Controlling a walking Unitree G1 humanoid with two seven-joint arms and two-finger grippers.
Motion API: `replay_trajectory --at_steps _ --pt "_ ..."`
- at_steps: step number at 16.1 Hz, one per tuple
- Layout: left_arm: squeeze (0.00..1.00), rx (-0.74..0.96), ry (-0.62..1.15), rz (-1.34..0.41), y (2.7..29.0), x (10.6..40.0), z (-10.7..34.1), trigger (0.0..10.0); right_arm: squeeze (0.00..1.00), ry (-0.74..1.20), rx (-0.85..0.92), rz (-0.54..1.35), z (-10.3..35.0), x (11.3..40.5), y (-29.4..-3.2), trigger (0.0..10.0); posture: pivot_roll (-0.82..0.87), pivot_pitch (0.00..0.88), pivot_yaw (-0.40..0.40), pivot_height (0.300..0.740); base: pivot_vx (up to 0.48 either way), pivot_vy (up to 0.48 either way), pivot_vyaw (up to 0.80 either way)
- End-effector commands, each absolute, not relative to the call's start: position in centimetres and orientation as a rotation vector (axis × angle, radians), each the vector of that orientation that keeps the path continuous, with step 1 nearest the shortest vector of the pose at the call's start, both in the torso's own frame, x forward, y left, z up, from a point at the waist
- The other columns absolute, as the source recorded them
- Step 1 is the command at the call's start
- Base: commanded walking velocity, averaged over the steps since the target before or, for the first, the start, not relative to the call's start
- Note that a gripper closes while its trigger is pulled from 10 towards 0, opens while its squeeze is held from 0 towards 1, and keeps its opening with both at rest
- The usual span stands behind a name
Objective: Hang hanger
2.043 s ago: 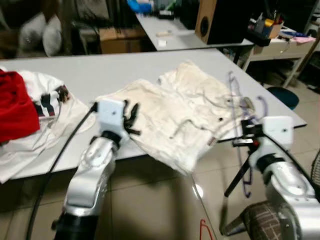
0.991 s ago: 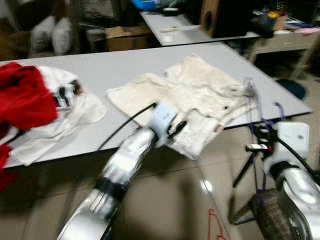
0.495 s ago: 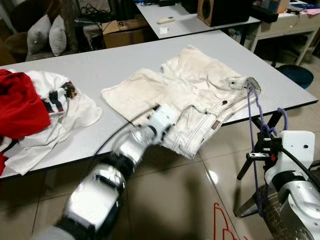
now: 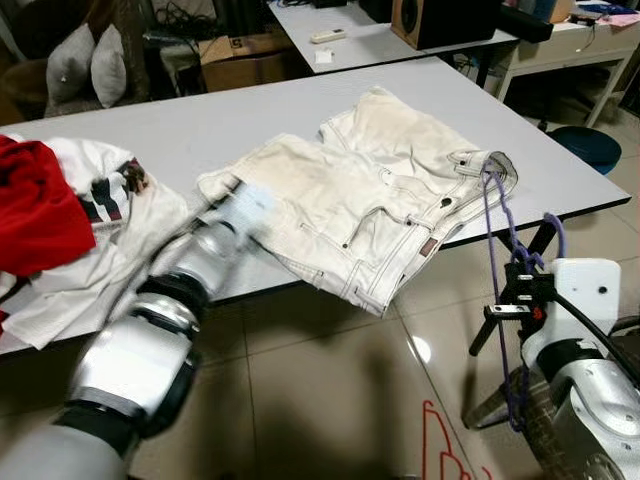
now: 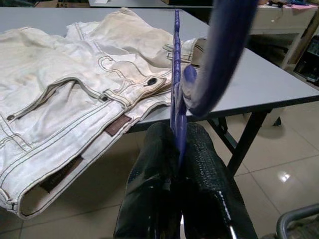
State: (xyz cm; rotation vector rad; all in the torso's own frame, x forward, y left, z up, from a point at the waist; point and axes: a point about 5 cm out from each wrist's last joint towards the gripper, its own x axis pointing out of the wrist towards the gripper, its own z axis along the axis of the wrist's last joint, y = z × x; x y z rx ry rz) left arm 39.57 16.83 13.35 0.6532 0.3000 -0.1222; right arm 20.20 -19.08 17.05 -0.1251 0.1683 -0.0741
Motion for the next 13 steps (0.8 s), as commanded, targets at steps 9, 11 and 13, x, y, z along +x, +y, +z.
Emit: replay_trajectory --at_steps 9,11,13 --pt "0.0 0.414 0.321 -0.668 7.5 37.4 10.7 10.0 0.0 0.168 -0.144 0.055 18.0 18.5 -18.0 10.0 -0.23 0.123 0.084 0.74 0.0 0.0 0.0" --pt "0.0 0.438 0.349 -0.604 8.4 37.4 10.3 10.0 0.0 0.184 -0.16 0.104 18.2 17.5 -17.9 10.0 -0.25 0.153 0.072 0.74 0.0 0.0 0.0" --pt "0.0 0.492 0.362 -0.511 10.0 37.6 10.0 10.0 0.0 0.215 -0.171 0.127 18.4 16.2 -18.0 10.0 -0.28 0.199 0.063 0.74 0.0 0.0 0.0"
